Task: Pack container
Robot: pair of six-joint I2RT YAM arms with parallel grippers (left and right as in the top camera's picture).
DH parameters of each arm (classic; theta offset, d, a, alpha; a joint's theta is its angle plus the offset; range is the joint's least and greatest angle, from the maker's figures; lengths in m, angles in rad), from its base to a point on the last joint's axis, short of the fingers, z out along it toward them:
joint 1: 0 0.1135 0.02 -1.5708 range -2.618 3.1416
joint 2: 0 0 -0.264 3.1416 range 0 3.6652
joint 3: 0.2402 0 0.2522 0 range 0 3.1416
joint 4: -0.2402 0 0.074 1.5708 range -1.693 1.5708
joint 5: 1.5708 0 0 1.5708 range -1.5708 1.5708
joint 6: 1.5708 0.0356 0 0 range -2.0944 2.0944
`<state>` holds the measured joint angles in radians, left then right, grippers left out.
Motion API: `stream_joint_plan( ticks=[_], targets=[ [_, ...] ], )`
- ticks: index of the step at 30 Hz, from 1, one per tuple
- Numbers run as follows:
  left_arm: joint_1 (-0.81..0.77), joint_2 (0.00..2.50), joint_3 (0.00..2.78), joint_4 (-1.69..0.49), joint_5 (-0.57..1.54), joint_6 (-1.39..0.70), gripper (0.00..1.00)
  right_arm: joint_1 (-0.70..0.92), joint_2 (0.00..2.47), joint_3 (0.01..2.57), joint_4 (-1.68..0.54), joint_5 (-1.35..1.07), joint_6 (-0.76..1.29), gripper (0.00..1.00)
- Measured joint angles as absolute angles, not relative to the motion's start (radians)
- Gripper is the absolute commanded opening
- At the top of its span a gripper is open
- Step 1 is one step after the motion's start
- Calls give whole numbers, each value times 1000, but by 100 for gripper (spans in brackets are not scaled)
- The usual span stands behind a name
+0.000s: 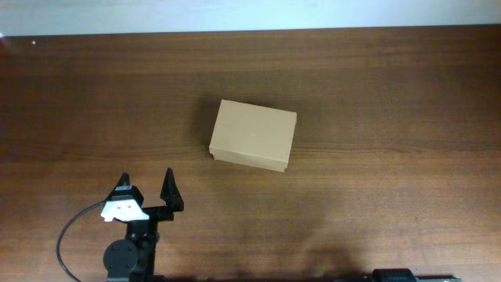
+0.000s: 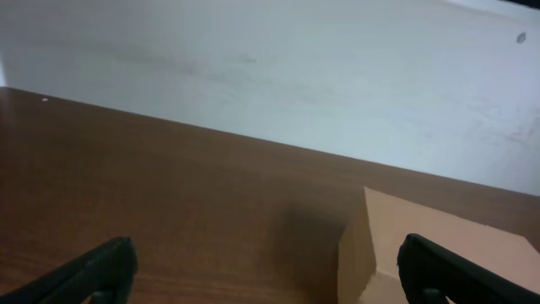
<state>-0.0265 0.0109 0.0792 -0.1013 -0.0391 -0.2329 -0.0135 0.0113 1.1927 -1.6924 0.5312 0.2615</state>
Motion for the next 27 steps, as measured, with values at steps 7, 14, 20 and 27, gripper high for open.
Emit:
stream_joint_plan(
  ticks=[7,14,20,27],
  targets=[
    [-27,11,20,-86,-33,-233,99,-14,11,1193,-1692,531,262,99],
    [-27,11,17,-84,-33,-233,99,-14,11,1193,-1692,531,261,99],
    [-27,11,17,-84,-33,-233,100,-14,11,1193,-1692,531,261,99],
    [-27,11,17,-84,-33,-233,100,-14,11,1193,-1692,531,261,99]
  ],
)
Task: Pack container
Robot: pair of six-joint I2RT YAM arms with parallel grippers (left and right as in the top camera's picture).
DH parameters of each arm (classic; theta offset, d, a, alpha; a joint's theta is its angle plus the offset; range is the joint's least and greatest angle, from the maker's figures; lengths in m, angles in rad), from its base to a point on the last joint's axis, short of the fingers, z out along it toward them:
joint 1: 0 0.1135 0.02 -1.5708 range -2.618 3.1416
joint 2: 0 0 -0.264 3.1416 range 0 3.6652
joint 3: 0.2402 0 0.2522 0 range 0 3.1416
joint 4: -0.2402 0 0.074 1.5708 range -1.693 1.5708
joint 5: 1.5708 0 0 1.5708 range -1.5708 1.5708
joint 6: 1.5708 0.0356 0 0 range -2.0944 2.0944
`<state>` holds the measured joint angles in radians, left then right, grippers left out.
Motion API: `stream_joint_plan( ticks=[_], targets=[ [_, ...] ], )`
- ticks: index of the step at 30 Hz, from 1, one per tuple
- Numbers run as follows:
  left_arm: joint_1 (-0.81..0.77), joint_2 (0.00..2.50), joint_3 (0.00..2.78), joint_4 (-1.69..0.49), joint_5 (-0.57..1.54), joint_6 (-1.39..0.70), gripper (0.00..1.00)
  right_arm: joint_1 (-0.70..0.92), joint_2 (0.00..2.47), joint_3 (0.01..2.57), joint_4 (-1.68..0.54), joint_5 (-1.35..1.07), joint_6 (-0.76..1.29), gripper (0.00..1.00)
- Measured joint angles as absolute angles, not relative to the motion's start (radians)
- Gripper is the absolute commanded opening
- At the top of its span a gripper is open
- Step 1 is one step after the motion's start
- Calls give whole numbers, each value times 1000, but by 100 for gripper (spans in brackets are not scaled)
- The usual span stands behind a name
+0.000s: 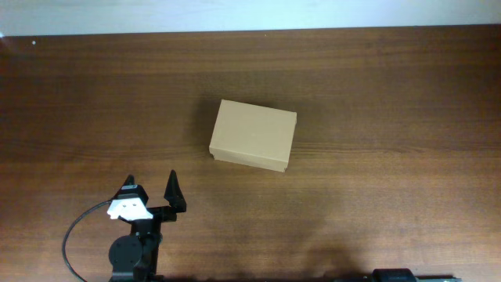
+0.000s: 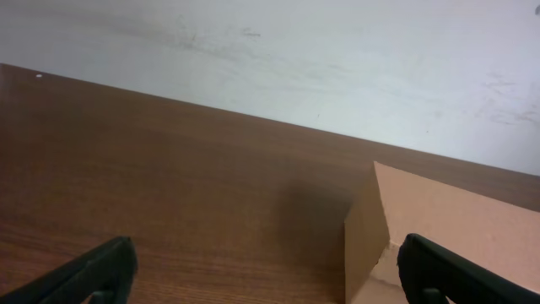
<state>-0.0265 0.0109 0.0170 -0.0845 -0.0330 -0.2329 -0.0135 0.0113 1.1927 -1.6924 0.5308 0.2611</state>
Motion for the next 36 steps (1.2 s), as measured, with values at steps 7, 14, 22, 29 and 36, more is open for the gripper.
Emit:
stream_joint_plan(
  ticks=[7,14,22,29,36],
  targets=[
    [-27,11,17,-84,-33,-233,100,-14,11,1193,-1692,531,261,99],
    [-27,11,17,-83,-33,-233,100,-14,12,1190,-1435,552,262,99],
    [-27,11,17,-82,-33,-233,100,-15,10,958,-569,472,261,99],
    [-27,11,17,-81,-33,-233,100,-37,11,556,-179,244,262,99],
    [-27,11,17,-82,-33,-233,100,-39,11,276,2,158,262,99]
  ],
)
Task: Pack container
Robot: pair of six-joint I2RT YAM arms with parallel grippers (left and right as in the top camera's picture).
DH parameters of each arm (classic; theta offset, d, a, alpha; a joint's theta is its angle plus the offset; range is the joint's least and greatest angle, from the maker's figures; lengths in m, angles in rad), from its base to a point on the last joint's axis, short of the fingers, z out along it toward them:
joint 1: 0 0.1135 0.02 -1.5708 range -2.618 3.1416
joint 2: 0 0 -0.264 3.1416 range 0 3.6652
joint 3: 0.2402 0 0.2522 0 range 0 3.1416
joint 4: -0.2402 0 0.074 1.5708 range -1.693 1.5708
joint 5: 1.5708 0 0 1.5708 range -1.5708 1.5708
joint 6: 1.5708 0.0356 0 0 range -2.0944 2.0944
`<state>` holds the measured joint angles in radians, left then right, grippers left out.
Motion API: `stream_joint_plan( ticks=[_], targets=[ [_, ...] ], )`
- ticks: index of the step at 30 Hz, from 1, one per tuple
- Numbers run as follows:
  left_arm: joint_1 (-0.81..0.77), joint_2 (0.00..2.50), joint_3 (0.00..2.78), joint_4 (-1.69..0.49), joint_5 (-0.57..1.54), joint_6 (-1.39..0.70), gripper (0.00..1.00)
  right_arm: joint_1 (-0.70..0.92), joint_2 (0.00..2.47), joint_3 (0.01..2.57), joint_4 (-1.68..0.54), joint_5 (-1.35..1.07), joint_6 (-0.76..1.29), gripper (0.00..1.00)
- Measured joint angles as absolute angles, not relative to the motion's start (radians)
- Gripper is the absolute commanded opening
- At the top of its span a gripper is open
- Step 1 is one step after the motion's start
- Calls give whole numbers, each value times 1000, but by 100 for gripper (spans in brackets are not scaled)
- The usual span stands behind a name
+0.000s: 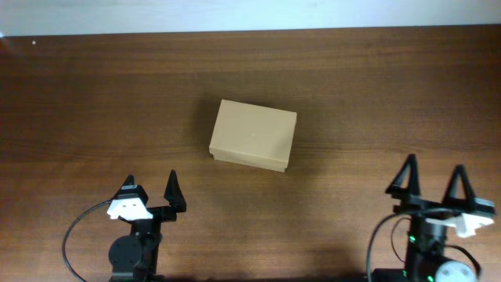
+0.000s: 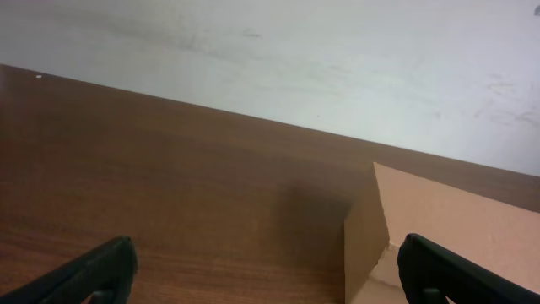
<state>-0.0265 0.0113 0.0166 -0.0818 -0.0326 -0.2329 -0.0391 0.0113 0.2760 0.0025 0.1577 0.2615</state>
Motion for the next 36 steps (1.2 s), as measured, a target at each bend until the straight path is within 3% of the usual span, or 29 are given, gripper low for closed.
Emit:
stream_joint_plan(
  ticks=[6,36],
  targets=[
    [-27,11,17,-82,-33,-233,100,-40,11,84,165,142,250,99],
    [-27,11,17,-82,-33,-233,100,-96,11,10,61,113,236,99]
  ],
)
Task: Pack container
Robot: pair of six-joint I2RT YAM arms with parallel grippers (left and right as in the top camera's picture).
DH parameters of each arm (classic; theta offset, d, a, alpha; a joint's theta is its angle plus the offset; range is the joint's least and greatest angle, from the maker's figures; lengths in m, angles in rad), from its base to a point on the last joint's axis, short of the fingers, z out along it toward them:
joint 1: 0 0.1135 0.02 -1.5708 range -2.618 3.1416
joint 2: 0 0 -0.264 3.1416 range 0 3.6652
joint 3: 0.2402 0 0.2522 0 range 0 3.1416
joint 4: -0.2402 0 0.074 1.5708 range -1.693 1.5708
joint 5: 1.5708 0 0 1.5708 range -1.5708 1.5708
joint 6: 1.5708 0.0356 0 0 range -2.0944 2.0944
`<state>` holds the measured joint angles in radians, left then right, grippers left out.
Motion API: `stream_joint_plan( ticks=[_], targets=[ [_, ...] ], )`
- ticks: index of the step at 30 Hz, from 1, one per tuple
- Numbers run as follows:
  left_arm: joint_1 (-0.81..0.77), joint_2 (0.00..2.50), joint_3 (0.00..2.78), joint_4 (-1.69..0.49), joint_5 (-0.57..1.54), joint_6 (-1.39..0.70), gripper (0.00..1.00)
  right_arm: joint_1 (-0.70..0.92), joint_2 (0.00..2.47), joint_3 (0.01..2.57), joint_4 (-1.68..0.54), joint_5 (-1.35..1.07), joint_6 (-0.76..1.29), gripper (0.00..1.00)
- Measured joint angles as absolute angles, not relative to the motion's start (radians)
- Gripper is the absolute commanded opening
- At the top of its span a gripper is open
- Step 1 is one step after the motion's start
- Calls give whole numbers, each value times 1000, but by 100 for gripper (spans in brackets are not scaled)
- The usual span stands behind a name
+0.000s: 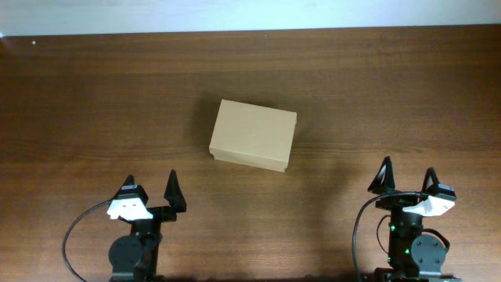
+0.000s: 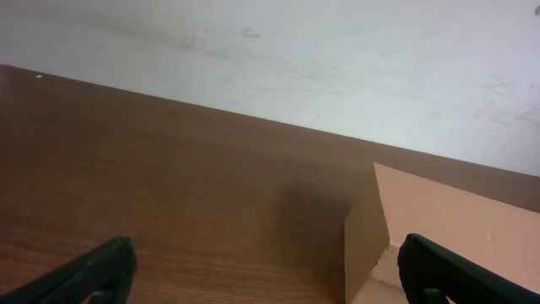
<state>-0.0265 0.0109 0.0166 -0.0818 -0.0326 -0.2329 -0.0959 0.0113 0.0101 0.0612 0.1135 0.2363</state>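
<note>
A closed tan cardboard box (image 1: 253, 135) lies flat in the middle of the brown table; its near left corner (image 2: 422, 228) shows at the right of the left wrist view. My left gripper (image 1: 151, 186) stands open at the near left, well short of the box, with nothing between its black fingers (image 2: 93, 272). At the near right my right gripper (image 1: 405, 178) is open too, fingers pointing toward the far edge, nothing held. No items for packing are in view.
The wooden table (image 1: 94, 102) runs to a white wall (image 2: 295, 51) at the far edge. Both arm bases, with their cables, sit at the near edge.
My right gripper has moved a little left and nearer the front edge, from about the right edge area to a spot closer in. The left gripper and the box are unchanged.
At first only my left gripper was in view, open at the near left. It then shifted slightly right and tilted, bringing more of the box into its wrist view. Later the right gripper appeared open at the near right, and now sits a little further left.
</note>
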Motion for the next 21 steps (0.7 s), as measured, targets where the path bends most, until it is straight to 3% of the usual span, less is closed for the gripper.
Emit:
stream_joint_plan(
  ticks=[21],
  targets=[
    [-27,11,17,-82,-33,-233,99,-96,12,10,-61,110,237,99]
  ],
)
